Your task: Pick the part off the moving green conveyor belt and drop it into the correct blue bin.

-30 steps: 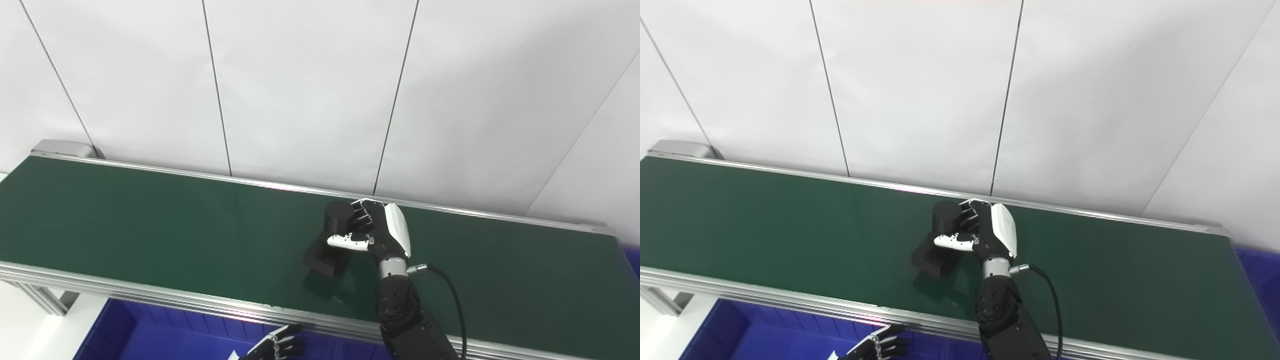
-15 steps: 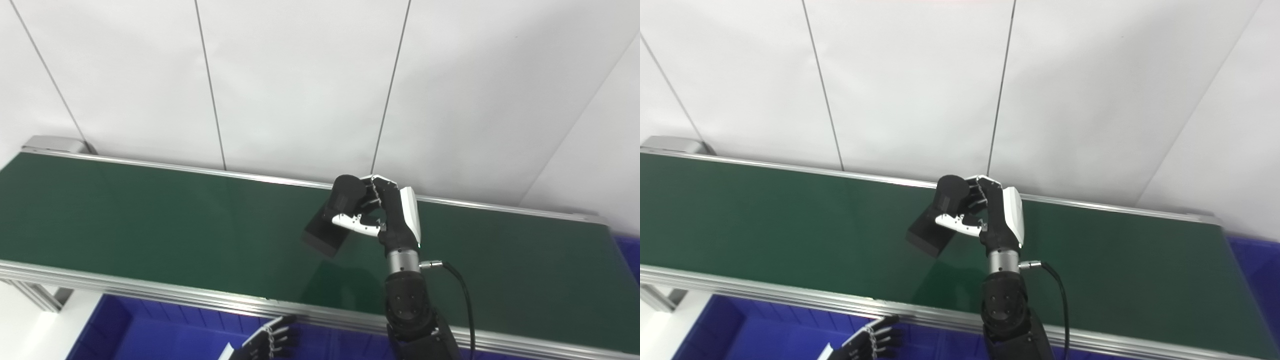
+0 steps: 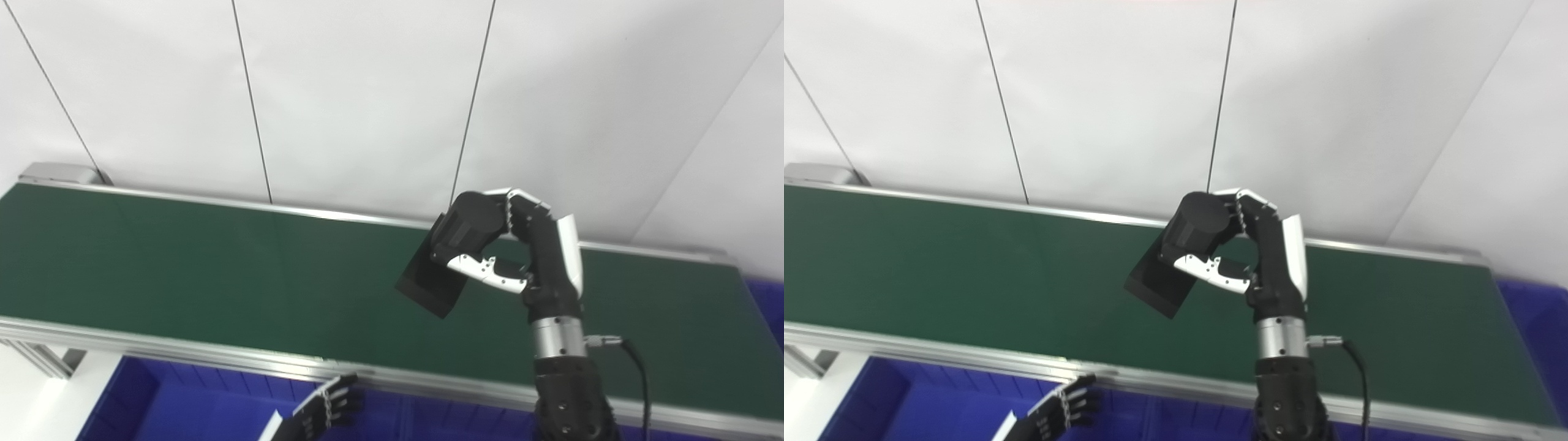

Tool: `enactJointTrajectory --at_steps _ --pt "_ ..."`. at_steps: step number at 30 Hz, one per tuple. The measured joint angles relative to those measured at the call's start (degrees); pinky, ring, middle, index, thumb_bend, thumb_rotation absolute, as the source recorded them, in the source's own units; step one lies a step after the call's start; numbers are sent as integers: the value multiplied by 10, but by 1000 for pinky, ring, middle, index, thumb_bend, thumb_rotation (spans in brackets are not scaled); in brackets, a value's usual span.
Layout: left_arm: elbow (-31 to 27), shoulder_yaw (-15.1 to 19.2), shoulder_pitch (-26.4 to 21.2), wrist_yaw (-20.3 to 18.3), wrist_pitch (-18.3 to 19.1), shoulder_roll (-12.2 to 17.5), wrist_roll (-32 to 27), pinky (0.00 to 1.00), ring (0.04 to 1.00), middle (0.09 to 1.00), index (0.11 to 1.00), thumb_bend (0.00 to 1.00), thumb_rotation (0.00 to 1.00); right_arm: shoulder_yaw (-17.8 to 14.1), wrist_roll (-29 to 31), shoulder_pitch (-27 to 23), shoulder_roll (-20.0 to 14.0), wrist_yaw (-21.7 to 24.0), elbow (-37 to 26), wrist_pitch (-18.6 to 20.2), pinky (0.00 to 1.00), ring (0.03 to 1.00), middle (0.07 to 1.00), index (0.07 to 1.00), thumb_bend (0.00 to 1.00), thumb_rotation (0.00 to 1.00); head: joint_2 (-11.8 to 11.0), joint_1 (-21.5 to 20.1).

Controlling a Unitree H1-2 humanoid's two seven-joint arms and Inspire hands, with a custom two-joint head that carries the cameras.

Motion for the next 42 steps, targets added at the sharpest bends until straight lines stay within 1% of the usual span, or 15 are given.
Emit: enactJointTrajectory --at_steps 1,3,4,7,9,12,15,18,22,24,28,30,33,37,42 --pt "-2 1 0 0 0 0 0 735 782 818 877 844 744 0 -3 7 -2 4 -16 3 338 417 497 513 518 0 8 -13" --pt "-2 4 -1 -1 0 2 0 738 784 820 879 852 751 -3 -4 21 -5 12 -45 7 345 421 500 509 518 0 8 -13" --pt "-2 5 -1 -1 0 3 -1 739 785 820 880 855 754 -5 -4 28 -7 15 -56 9 347 423 500 507 518 0 18 -26" --pt "-5 8 -1 -3 0 7 -1 731 778 817 884 861 775 -10 -6 48 -13 26 -86 17 375 432 496 505 519 0 29 -41" --pt "-11 11 -2 -4 0 11 -1 728 776 815 883 855 779 -13 -13 66 -19 28 -109 18 381 434 496 503 519 0 42 -59" --pt "-21 17 -3 -8 0 14 -13 725 774 813 879 851 781 -19 -19 102 -26 37 -144 22 372 432 498 502 519 0 48 -66" --pt "-22 20 -6 -11 0 16 -13 722 772 808 877 851 780 -26 -22 134 -25 41 -169 25 362 428 497 505 518 0 62 -86" --pt "-31 22 -6 -14 0 18 -23 723 771 806 875 846 776 -35 -22 158 -22 41 -188 25 350 424 495 507 518 0 69 -94" --pt "-44 27 -7 -20 3 23 -31 714 765 801 867 860 774 -47 -21 197 -9 39 -197 25 322 413 500 506 518 0 77 -108" --pt "-44 29 -5 -21 6 27 -35 710 762 800 866 864 777 -53 -24 224 -4 37 -208 25 275 390 493 518 516 0 82 -114" --pt "-49 33 -5 -23 12 33 -38 705 759 799 866 859 773 -69 -27 270 6 20 -218 25 273 388 496 521 515 0 89 -123" --pt "-59 34 -6 -23 14 34 -38 703 758 797 863 859 773 -77 -26 290 10 14 -221 23 348 426 497 499 518 0 93 -128" --pt "-66 35 -7 -24 19 35 -39 704 758 797 865 856 766 -85 -27 314 14 2 -220 21 396 451 500 481 519 0 99 -135" --pt "-75 39 -6 -26 31 39 -49 701 755 795 865 845 759 -101 -22 343 15 -20 -197 4 407 459 497 477 520 0 106 -138" --pt "-81 42 -6 -29 35 43 -50 701 755 797 866 842 760 -113 -28 376 20 -48 -163 -16 365 427 493 504 519 0 111 -150"
